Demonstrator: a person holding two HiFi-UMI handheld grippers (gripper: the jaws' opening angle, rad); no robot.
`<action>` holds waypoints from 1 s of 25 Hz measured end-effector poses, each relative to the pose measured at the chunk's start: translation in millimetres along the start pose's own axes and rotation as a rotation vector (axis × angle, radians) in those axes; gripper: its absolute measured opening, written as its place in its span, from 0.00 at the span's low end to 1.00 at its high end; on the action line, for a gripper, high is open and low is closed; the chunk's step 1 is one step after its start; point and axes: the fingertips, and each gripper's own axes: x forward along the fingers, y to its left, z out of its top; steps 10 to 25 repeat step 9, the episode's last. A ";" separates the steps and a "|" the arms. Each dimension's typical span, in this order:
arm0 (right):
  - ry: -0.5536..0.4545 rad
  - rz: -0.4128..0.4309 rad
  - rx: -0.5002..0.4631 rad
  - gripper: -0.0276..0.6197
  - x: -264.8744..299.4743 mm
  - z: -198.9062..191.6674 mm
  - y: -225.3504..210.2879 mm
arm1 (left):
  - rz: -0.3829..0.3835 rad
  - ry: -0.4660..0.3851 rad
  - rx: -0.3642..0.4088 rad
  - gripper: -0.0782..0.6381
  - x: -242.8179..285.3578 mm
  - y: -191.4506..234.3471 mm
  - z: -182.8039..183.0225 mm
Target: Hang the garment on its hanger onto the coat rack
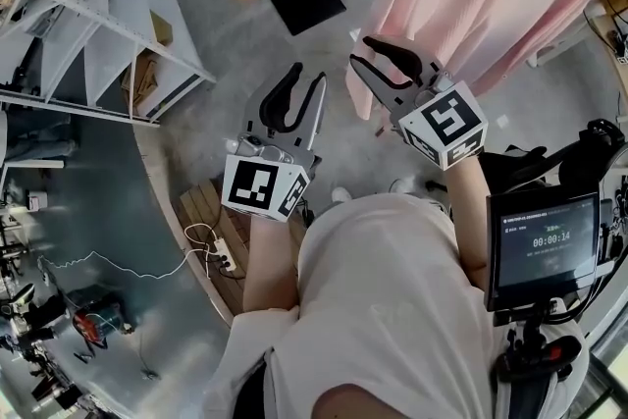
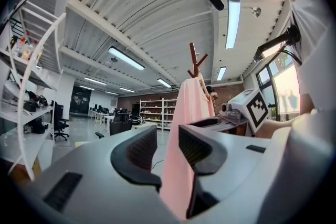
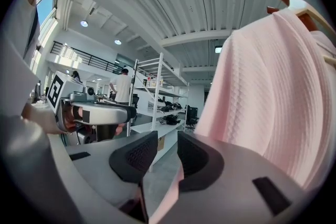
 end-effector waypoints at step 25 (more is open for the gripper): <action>0.016 0.022 -0.007 0.24 -3.6 -14.0 11.7 | -0.008 0.051 0.013 0.26 -2.0 -3.8 -16.9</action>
